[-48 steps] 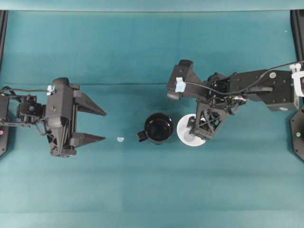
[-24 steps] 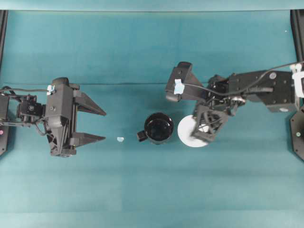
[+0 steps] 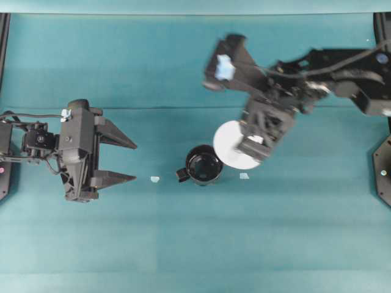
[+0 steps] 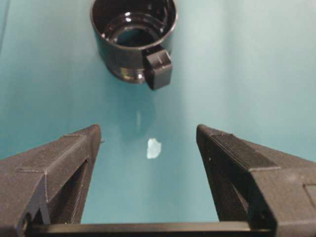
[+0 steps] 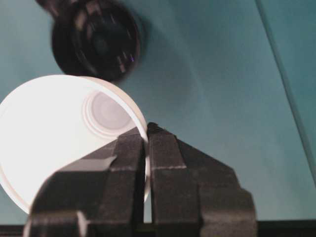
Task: Put the paper cup into the moved cup holder.
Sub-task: 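Carry the paper cup left and lower it into the cup holder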
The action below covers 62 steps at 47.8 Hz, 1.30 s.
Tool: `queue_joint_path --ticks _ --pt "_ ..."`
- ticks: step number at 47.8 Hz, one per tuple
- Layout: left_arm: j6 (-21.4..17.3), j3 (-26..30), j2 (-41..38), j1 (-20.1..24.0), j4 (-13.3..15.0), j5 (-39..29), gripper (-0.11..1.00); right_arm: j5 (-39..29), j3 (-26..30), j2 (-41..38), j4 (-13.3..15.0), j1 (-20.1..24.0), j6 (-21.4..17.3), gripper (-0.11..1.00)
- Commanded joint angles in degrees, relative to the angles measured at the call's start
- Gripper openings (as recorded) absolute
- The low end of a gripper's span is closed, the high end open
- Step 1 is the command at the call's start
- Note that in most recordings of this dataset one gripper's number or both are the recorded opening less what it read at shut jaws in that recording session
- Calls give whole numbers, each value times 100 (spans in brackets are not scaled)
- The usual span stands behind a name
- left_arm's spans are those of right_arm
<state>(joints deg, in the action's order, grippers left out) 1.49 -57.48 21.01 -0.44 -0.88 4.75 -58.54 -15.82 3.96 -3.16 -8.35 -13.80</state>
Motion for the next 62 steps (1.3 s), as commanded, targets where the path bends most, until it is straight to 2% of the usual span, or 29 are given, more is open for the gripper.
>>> queue_joint_path --ticks 1,8,24,46,62 --pt "0 105 0 -18 0 26 78 53 343 -141 -18 18 -35 3" --pt "0 105 0 -18 -9 26 78 237 519 -483 -18 35 -26 2" --pt "0 114 0 -18 -9 26 78 659 501 -1143 -18 272 -26 2" --pt "-9 176 -88 -18 0 35 78 1310 -18 -1239 44 193 -18 2" --pt "-18 290 -246 -18 -9 35 78 1318 26 -1345 26 193 0 2"
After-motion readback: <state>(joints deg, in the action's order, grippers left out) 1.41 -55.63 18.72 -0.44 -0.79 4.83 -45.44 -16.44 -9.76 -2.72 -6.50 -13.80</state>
